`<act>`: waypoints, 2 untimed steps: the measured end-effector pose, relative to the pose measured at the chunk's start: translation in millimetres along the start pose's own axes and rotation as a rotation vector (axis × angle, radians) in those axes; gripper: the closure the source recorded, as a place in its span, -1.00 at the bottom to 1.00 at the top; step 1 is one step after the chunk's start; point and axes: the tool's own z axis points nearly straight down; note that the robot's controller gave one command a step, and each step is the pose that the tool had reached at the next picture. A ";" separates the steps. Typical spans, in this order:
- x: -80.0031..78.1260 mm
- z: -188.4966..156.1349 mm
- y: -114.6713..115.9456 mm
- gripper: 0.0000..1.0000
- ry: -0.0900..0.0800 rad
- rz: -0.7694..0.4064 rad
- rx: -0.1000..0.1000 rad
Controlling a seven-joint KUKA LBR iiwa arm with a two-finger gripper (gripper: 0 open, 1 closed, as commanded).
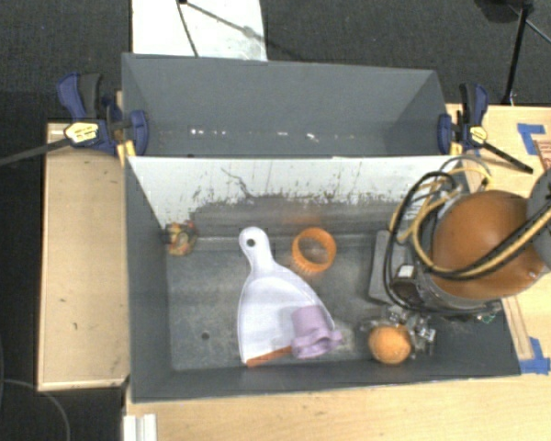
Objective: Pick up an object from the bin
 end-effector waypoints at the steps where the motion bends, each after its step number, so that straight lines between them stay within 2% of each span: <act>1: 0.1 0.1 0.0 1.00 0.000 -0.002 0.000; 2: -11.8 -156.7 -36.5 1.00 -0.001 0.002 0.002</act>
Offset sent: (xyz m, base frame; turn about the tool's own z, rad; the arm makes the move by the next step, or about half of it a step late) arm 0.0354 -0.0101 0.1557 -0.0028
